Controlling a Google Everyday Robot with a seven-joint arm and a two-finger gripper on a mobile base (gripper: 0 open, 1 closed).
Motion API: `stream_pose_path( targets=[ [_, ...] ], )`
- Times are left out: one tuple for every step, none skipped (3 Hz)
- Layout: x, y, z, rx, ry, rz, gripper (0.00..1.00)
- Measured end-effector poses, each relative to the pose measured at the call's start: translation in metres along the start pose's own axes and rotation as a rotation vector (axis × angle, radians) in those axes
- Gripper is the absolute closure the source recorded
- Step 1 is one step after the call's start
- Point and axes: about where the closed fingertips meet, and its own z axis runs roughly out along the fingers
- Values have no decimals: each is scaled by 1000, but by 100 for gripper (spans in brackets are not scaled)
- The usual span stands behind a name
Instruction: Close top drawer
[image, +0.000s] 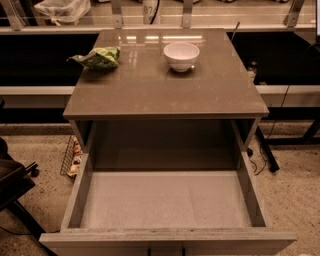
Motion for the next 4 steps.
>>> stream_pose_path(
  targets=[
    [-2, -1, -5, 6, 6, -1, 100],
    [-6, -4, 15, -15, -3, 5, 100],
    [-2, -28, 54, -35, -65, 40, 100],
    [0, -50, 75, -50, -102, 47, 100]
  ],
)
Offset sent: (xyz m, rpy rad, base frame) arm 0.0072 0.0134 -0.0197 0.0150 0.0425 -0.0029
